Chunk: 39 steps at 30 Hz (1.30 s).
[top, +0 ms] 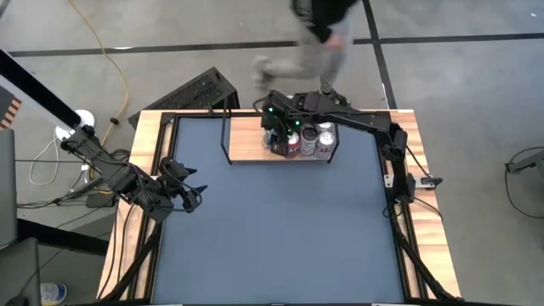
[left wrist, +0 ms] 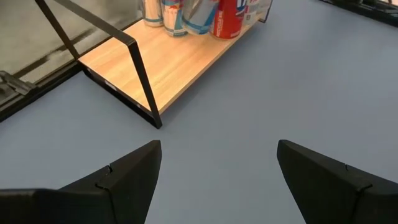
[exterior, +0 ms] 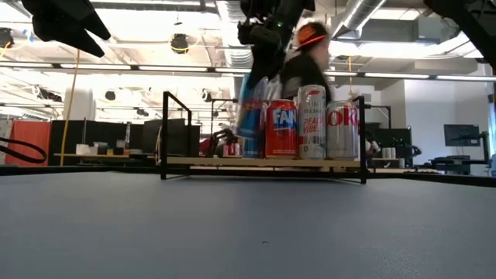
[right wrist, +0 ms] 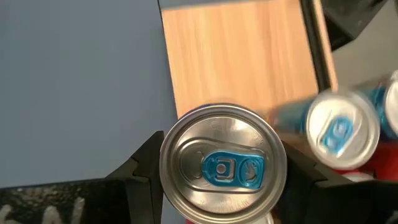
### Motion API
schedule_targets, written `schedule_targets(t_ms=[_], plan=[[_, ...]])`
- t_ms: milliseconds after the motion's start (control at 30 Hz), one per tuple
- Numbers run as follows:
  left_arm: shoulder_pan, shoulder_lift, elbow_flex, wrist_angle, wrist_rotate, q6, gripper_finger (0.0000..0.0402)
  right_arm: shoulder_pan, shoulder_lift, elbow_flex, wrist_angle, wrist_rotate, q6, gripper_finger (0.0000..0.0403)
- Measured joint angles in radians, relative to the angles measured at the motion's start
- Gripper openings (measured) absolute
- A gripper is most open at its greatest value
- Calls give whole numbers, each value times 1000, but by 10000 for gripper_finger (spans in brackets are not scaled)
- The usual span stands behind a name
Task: Place canned beverage on shelf
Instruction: Put the blue soda can on the shelf aligned with the other blue soda cans
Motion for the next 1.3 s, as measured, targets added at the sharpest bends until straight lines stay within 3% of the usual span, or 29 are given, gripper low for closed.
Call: schedule_targets(t_ms=[233,533,833,1300], plan=[[20,0,0,0,-6,0,311,-47,0,-2,-35,-74,0,199],[68,0,0,0,-5,35,311,-47,19,-1,-67,-87,-9,199],[90,0,0,0,2,38,311,-29,92,2,-67,-14,-57,202],[90,0,0,-1,1,39,311,-31,89,16,-50,-23,-61,268]])
